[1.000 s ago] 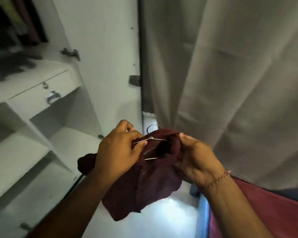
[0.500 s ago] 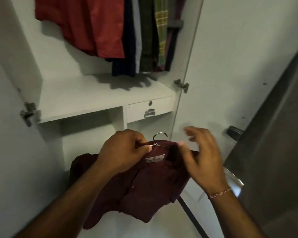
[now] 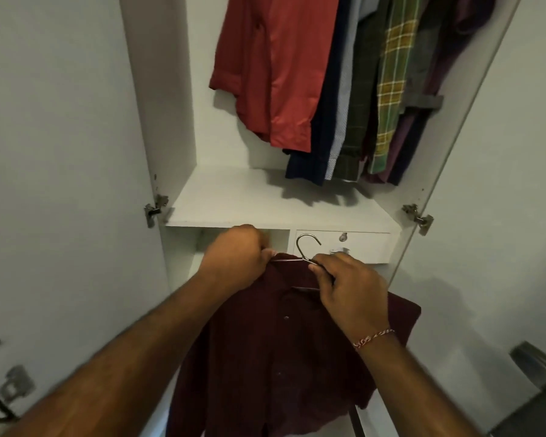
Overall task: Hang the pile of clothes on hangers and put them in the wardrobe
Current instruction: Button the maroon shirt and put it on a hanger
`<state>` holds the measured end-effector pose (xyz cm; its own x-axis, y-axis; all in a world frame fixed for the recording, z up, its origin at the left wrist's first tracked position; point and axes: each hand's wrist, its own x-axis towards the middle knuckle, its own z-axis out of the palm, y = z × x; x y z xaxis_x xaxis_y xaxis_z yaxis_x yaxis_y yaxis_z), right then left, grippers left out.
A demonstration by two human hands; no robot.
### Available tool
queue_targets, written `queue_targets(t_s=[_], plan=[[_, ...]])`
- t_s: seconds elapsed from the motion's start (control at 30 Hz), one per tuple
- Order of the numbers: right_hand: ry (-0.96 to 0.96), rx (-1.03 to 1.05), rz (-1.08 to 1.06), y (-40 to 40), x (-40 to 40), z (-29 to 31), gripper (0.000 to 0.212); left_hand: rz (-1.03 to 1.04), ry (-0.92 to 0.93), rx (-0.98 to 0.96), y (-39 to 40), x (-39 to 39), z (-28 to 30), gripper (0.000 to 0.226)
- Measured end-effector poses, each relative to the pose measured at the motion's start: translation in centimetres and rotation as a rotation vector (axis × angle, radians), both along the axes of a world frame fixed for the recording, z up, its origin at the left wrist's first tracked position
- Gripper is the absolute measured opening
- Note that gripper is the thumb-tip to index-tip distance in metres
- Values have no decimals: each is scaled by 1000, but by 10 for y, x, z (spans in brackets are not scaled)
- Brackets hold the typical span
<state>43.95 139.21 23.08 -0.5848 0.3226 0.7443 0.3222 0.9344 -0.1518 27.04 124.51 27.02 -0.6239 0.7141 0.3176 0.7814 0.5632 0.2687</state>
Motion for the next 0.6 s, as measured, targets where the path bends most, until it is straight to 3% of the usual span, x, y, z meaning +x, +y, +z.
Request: queue_targets(t_s=[0.07,0.1,0.2,0.27,0.33,0.43,0.6], plan=[[-16,44,-15,1,-2,-5,19,101,-113,104,-1,3,-2,34],[-10,54,-26,2,-3,-7,18,142,-261,253,-2,3,-2,35],[0,32,12,6,0,-12,9,293,-1068,890,-2,25,3,26],[-3,20,44,12,1,-15,10,365,-1343,1007,0,39,2,23],[19,8,75,17,5,-15,11,389,-1377,1057,3,45,-4,22],[44,-6,82,23,10,-11,16,426,-1208,1030,5,41,-9,14],[21,36,38,20,14,-4,13,111,-1011,787,-1,51,-5,34]])
